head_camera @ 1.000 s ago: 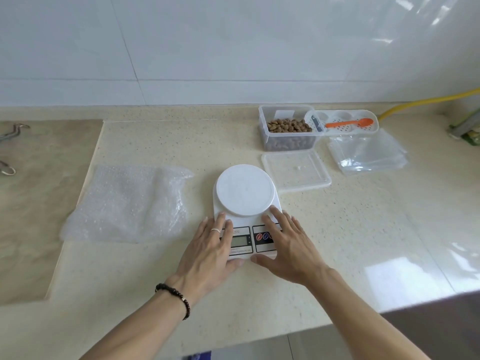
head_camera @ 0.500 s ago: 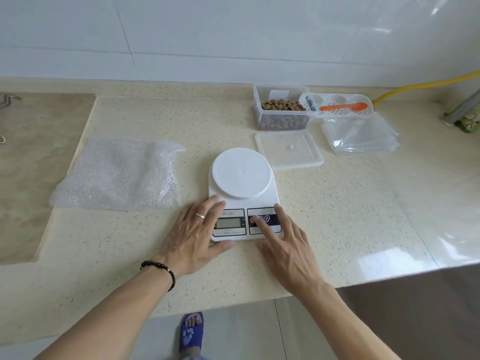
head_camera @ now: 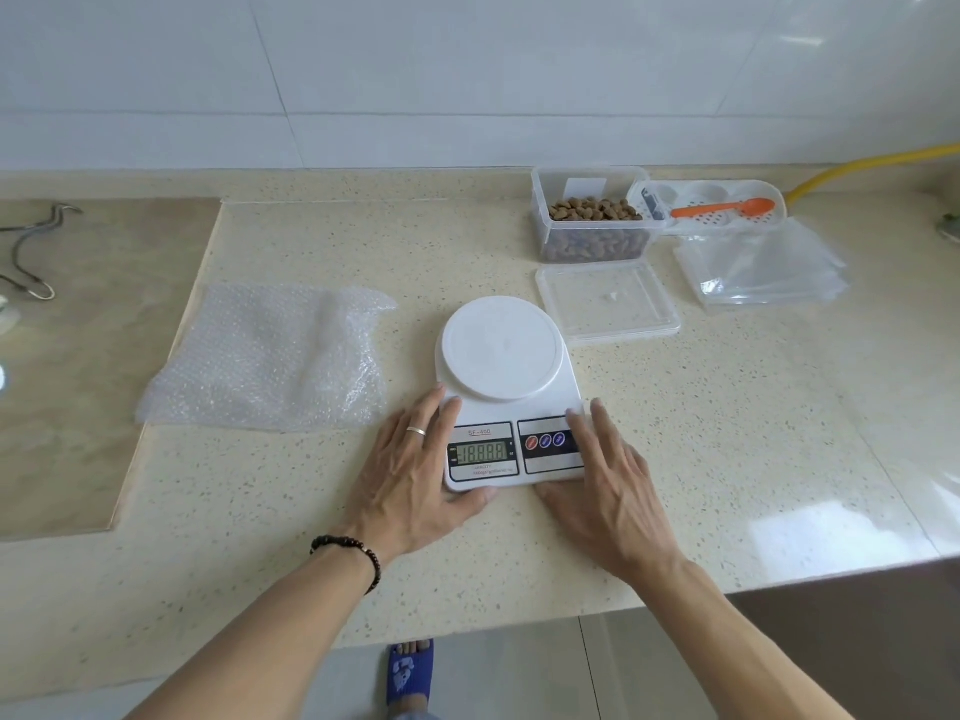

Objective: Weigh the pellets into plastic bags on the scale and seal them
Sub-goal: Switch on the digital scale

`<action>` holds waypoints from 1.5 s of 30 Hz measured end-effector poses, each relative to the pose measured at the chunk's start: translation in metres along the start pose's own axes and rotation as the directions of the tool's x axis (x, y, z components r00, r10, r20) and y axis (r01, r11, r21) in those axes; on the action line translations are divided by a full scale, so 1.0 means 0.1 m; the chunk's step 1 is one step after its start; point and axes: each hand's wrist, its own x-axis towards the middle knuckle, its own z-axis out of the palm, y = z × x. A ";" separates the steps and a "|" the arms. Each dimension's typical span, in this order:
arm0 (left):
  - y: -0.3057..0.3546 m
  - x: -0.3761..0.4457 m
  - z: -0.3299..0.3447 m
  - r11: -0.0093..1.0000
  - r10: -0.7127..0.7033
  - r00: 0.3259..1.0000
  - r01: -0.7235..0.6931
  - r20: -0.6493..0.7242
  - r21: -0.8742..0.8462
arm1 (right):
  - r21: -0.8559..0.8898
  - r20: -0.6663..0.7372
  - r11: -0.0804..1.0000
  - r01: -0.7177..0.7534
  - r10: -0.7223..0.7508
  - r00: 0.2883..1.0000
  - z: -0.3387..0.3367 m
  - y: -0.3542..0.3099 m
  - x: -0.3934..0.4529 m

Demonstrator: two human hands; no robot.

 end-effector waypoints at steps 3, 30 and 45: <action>-0.02 0.02 0.01 1.000 -0.013 1.000 0.013 -0.006 0.003 | -0.033 -0.036 0.999 -0.027 0.026 0.999 0.08 0.02 0.03; -0.08 0.05 0.08 0.999 -0.037 0.999 0.036 -0.040 -0.011 | -0.141 -0.063 0.990 -0.030 0.021 0.998 0.13 -0.02 0.03; -0.08 0.04 0.08 0.999 -0.043 0.999 0.043 -0.030 -0.007 | -0.121 -0.091 0.992 0.019 -0.030 0.995 0.12 -0.04 -0.05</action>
